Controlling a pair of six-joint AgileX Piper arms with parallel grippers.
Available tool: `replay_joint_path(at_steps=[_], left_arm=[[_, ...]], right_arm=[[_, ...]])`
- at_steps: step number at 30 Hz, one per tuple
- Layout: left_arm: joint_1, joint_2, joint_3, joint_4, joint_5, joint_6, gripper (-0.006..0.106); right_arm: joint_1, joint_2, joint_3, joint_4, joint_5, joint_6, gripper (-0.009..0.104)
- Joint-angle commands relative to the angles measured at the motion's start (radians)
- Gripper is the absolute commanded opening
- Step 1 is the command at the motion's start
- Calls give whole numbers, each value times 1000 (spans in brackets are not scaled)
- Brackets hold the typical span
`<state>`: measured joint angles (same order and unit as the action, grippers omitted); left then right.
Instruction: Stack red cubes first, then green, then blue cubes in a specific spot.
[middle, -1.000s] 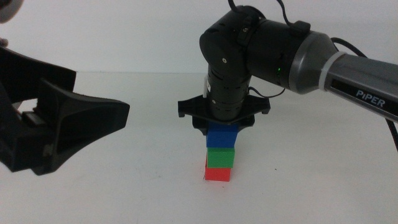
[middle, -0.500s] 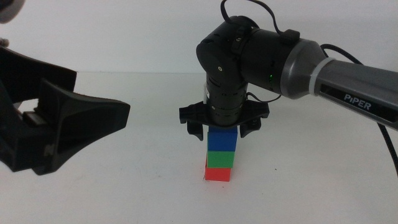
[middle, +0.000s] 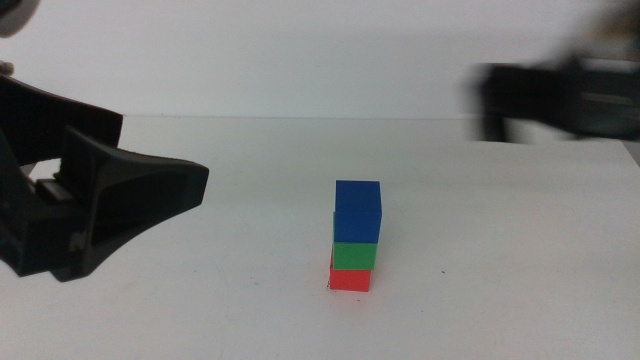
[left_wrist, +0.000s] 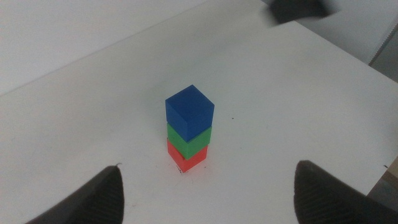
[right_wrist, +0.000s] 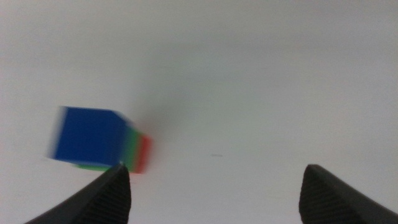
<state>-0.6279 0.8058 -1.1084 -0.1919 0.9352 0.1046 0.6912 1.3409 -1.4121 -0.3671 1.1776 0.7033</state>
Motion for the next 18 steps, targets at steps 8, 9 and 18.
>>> replay_joint_path(at_steps=[8,9,18], left_arm=[[2,-4,0,0,-13,2,94],[2,-4,0,0,-13,2,94],[2,-4,0,0,-13,2,94]], right_arm=[[-504,-559,506,290,-346,-550,93],[-539,-575,527,337,-375,-599,93],[-573,-618,587,381,-436,-619,93]])
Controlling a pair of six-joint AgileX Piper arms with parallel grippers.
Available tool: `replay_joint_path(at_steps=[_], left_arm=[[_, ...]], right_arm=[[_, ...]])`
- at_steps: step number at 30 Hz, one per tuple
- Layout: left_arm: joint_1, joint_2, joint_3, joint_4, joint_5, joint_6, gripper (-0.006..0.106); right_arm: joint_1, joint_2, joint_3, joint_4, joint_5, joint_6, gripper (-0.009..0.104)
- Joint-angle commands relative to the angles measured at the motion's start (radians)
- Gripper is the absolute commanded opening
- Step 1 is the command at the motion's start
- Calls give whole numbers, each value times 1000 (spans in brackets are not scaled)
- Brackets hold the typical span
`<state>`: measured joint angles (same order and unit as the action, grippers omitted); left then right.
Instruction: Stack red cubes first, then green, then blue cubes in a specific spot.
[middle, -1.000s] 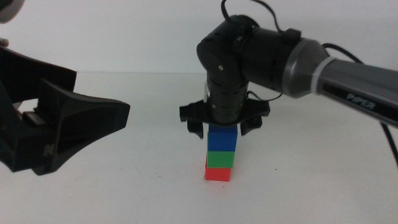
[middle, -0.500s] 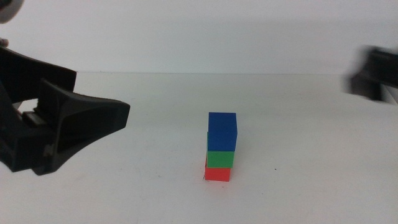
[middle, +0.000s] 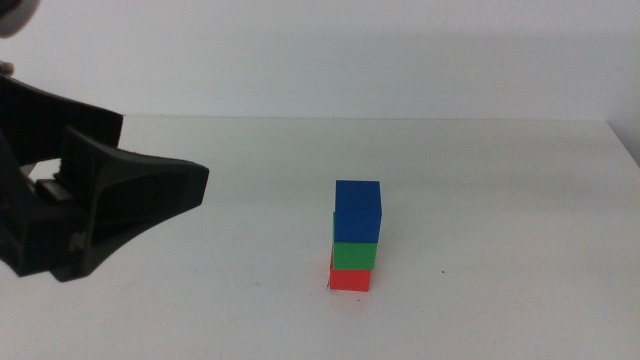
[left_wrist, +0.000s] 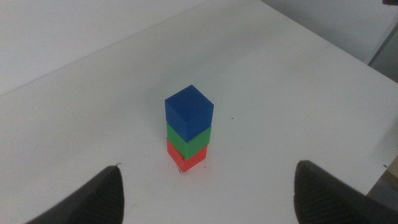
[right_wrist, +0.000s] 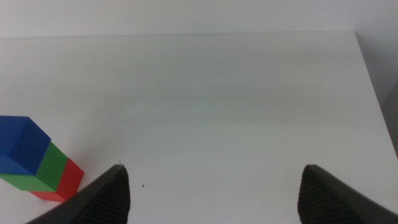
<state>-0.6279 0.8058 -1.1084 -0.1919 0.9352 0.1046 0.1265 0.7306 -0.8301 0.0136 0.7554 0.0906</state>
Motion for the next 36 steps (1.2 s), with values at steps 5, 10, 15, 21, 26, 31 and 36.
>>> replay_joint_path(at_steps=[5,10,15,21,26,31,36], left_arm=[[2,-4,14,-4,-22,2,94],[87,-118,160,127,-244,0,94],[305,-284,331,178,-376,-63,94],[532,-431,454,206,-371,-105,94],[587,-492,497,152,-371,-105,94],[587,-500,497,160,-380,-105,94],[587,-502,504,170,-378,-105,94]], right_arm=[[-8,-8,5,0,-19,-7,93],[-8,-8,5,0,-19,-7,93],[-8,-8,5,0,-19,-7,93],[-8,-8,5,0,-19,-7,93],[-8,-8,5,0,-19,-7,93],[-8,-8,5,0,-19,-7,93],[-8,-8,22,5,-30,-6,93]])
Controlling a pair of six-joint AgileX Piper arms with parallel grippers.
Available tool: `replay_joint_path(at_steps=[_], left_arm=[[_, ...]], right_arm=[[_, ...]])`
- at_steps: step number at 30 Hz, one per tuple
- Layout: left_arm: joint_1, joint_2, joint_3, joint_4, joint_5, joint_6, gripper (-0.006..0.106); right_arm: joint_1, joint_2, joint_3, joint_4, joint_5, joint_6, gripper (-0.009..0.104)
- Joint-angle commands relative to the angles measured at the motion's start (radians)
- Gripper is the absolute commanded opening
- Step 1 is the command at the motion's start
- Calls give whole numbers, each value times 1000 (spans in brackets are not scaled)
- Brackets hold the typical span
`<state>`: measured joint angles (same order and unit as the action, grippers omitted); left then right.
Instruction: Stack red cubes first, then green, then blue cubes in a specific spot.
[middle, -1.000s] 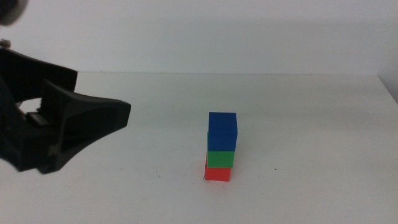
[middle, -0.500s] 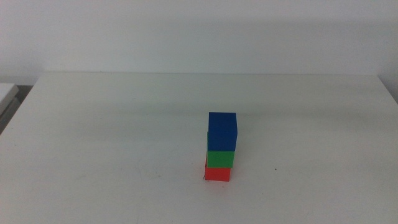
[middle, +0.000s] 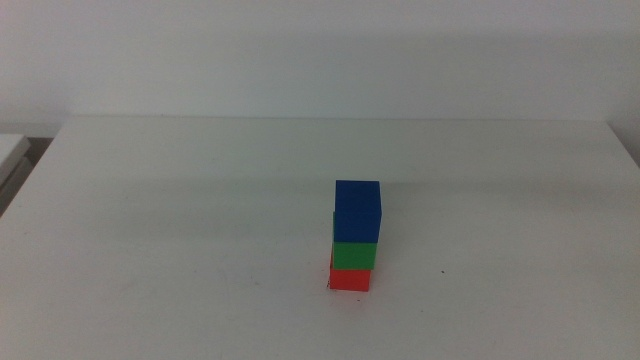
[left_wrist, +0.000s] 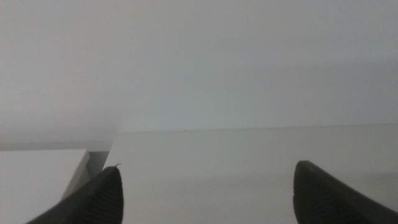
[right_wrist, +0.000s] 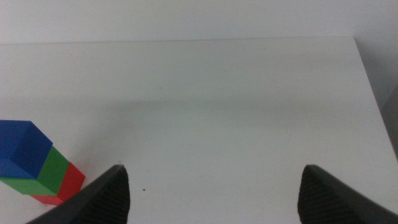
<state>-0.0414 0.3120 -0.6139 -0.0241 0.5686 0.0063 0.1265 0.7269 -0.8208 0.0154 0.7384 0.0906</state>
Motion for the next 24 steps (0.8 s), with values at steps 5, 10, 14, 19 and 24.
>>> replay_joint_path(at_steps=[5,10,14,19,24], left_arm=[[1,-88,185,0,-205,-6,94],[1,-232,420,2,-297,-6,94],[1,-312,514,2,-297,-6,94],[1,-312,605,-2,-330,-6,94],[1,-312,614,2,-322,-6,94]], right_arm=[[-8,-226,308,-35,-366,-6,93],[-8,-531,635,-81,-468,-6,93],[-8,-727,779,-83,-442,-6,93],[-10,-727,821,-74,-452,-6,93],[-10,-727,821,-71,-432,-6,93]])
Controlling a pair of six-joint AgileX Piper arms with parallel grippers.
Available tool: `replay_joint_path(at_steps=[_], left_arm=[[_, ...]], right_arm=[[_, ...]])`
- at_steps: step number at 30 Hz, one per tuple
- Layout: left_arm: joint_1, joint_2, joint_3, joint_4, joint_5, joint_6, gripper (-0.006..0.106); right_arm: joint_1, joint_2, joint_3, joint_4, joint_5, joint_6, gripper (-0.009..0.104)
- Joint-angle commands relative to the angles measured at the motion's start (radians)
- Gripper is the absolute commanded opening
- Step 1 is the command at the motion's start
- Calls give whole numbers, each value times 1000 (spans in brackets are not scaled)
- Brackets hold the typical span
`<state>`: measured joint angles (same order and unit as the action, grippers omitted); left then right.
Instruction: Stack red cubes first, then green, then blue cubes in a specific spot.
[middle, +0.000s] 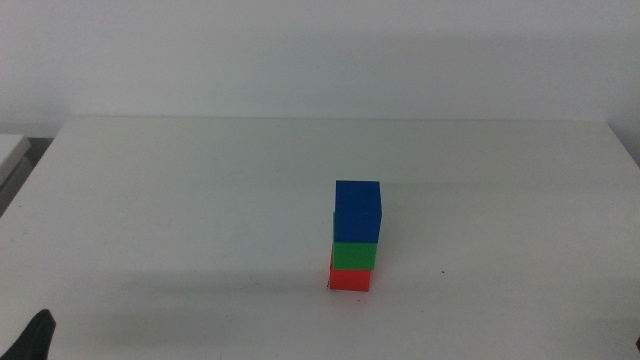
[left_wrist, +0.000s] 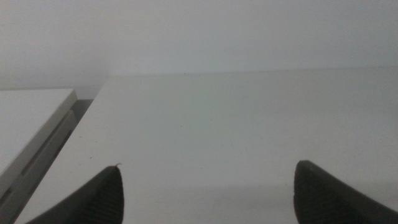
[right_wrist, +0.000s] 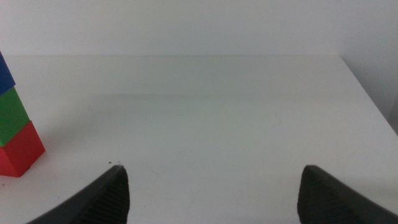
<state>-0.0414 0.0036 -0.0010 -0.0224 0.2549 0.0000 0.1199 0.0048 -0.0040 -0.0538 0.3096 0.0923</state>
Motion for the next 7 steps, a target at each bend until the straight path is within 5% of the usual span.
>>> replay_joint_path(at_steps=[1,7], left_arm=[[1,-4,1,-1,-10,0,94],[1,-4,1,-1,-14,0,94]], right_arm=[[-4,-5,4,-2,-3,-8,93],[-4,-5,4,-2,-3,5,93]])
